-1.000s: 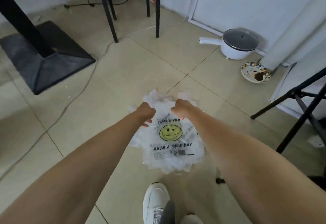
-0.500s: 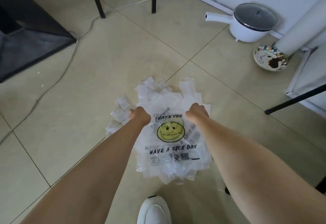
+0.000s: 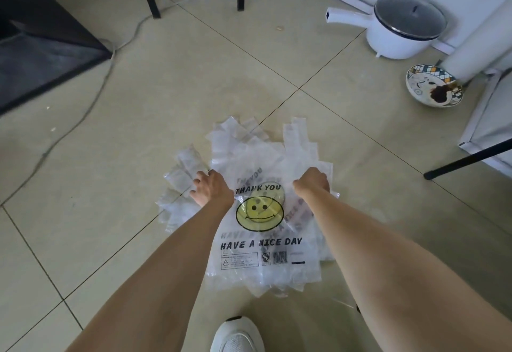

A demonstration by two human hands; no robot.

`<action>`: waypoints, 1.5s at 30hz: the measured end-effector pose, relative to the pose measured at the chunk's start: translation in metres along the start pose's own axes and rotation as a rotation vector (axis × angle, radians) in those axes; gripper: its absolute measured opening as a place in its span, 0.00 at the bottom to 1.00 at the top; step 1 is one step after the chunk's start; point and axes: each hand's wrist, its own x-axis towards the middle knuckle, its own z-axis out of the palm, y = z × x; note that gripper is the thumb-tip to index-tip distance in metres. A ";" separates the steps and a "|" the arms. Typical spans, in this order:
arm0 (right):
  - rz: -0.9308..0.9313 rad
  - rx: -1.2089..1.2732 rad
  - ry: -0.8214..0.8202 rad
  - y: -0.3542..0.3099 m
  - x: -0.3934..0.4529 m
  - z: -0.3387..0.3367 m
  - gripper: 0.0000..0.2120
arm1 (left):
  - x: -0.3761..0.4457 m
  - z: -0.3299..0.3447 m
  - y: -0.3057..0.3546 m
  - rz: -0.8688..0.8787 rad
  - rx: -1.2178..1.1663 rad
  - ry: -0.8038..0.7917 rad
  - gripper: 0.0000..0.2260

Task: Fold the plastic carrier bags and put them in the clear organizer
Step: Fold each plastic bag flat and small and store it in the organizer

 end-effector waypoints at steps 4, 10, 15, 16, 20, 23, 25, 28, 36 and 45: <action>0.006 0.116 0.050 -0.006 0.000 -0.005 0.14 | -0.002 0.009 -0.002 0.063 0.028 0.078 0.15; 0.026 0.197 -0.022 -0.020 -0.016 -0.031 0.07 | -0.015 -0.012 -0.010 0.246 0.008 0.275 0.05; 0.016 0.259 -0.033 -0.036 -0.046 -0.066 0.05 | -0.039 -0.051 -0.010 0.392 -0.319 0.218 0.06; 0.013 0.268 -0.024 -0.039 -0.052 -0.073 0.06 | -0.045 -0.060 -0.007 0.387 -0.373 0.203 0.08; -0.001 0.296 0.024 -0.045 -0.084 -0.105 0.04 | -0.074 -0.100 0.008 0.336 -0.501 0.126 0.18; 0.005 0.345 0.056 -0.047 -0.113 -0.136 0.02 | -0.095 -0.133 0.015 0.318 -0.532 0.114 0.19; 0.002 0.354 0.059 -0.045 -0.136 -0.161 0.07 | -0.108 -0.156 0.020 0.320 -0.535 0.125 0.17; -0.038 0.365 0.065 -0.043 -0.167 -0.197 0.09 | -0.134 -0.192 0.030 0.356 -0.591 0.141 0.09; -0.304 0.402 0.247 -0.026 -0.271 -0.319 0.07 | -0.247 -0.302 0.070 0.609 -0.794 0.203 0.07; -0.473 0.695 0.593 0.047 -0.369 -0.423 0.08 | -0.391 -0.376 0.117 0.911 -0.857 0.423 0.09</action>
